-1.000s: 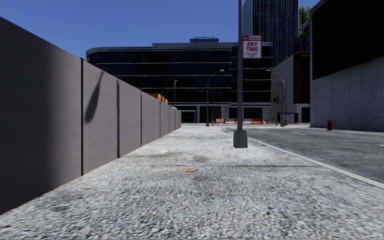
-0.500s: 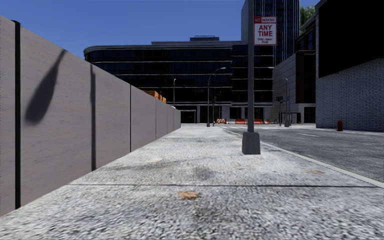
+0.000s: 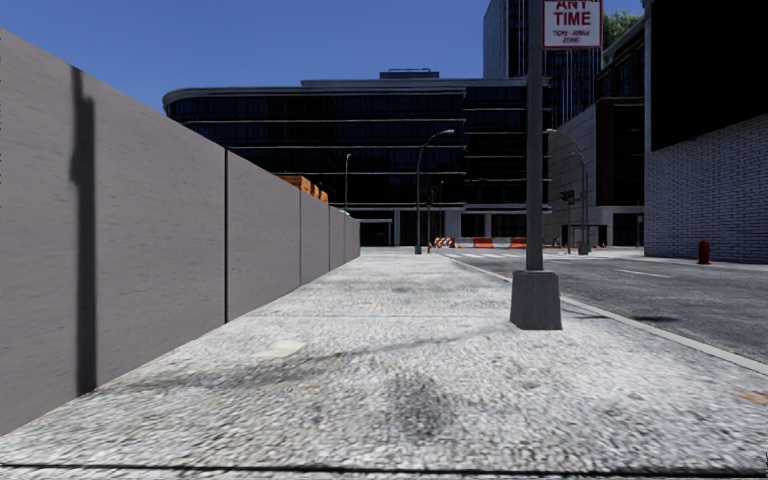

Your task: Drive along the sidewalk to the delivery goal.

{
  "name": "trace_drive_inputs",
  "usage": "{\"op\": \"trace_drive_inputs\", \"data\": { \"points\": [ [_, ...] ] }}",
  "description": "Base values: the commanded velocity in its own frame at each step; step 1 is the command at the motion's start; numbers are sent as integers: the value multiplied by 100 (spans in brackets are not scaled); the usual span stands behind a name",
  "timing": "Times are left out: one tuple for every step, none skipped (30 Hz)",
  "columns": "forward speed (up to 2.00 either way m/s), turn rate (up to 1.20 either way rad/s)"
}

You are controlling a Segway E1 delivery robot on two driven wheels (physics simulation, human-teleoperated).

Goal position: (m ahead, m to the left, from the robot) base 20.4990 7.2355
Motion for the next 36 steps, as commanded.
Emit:
{"op": "trace_drive_inputs", "data": {
  "points": [
    [200, 0],
    [200, 0],
    [200, 0],
    [200, 0],
    [200, 0],
    [200, 0],
    [200, 0],
    [200, 0],
    [200, 0],
    [200, 0],
    [200, 0],
    [200, 0],
    [200, 0],
    [200, 0],
    [200, 0],
    [200, 0],
    [200, 0],
    [200, 0],
    [200, 0],
    [200, 0],
    [200, 0],
    [200, 0],
    [200, 0],
    [200, 0],
    [200, 0],
    [200, 0],
    [200, 0],
    [200, 0],
    [200, 0],
    [200, 0],
    [200, 0],
    [200, 0],
    [200, 0],
    [200, 0],
    [200, 0],
    [200, 0]
  ]
}}
